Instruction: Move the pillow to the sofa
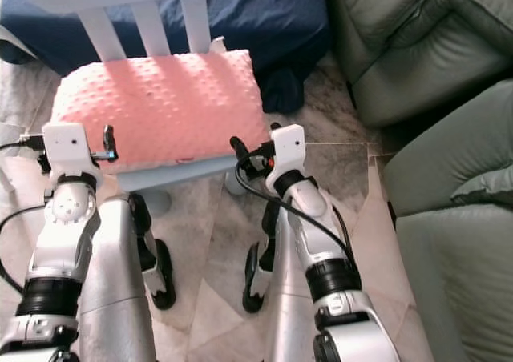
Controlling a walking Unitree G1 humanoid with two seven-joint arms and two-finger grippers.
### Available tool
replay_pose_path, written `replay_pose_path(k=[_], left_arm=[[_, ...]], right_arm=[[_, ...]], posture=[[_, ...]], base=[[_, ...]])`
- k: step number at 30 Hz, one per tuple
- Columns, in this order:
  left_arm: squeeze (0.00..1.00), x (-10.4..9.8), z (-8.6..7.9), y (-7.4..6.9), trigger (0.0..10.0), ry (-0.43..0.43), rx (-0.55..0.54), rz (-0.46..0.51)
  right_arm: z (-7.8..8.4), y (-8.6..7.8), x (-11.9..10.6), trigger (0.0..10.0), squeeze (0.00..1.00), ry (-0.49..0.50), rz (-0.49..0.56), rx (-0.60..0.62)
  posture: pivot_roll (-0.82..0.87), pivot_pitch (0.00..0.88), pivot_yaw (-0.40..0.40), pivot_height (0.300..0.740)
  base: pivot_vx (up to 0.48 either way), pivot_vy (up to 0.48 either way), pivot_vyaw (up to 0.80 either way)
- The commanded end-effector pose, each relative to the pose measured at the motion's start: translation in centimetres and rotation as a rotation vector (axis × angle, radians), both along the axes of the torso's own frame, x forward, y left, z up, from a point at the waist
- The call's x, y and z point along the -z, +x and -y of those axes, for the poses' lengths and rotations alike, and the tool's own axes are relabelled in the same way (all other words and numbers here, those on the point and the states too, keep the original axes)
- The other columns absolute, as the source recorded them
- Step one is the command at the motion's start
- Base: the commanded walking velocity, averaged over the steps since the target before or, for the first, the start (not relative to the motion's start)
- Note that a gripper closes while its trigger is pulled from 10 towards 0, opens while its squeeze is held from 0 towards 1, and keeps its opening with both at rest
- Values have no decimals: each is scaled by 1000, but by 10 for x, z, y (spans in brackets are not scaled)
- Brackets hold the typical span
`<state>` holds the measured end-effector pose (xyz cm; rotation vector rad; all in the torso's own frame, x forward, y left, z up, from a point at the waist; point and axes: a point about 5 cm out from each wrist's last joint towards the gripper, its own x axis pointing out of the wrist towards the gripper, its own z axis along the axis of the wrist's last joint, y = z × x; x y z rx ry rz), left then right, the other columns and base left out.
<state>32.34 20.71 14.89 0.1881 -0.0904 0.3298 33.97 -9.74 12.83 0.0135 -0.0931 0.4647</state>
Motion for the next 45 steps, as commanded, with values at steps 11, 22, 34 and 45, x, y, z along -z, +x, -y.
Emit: replay_pose_path(k=[11, 22, 34, 45], left_arm=[[0, -3, -8, 0, 10000, 59, -71, 38], [0, -2, -12, 20, 10000, 69, -38, 17], [0, 22, -15, 30, 0, 56, -12, -76], [0, 41, -15, 26, 0, 34, -33, -113]], right_arm=[[1, 8, 12, 10000, 0, 6, -82, -44], [-21, 33, -6, 10000, 0, 31, -109, -94], [-67, 37, -17, 0, 0, 119, -185, -120], [-71, 29, 8, 0, 0, 85, -323, -13]], posture=[[24, 507, -125, 470], [62, 526, -127, 470], [63, 524, -113, 470], [54, 522, -133, 470]], base=[[0, 0, 0], [0, 0, 0], [0, 0, 0], [0, 0, 0]])
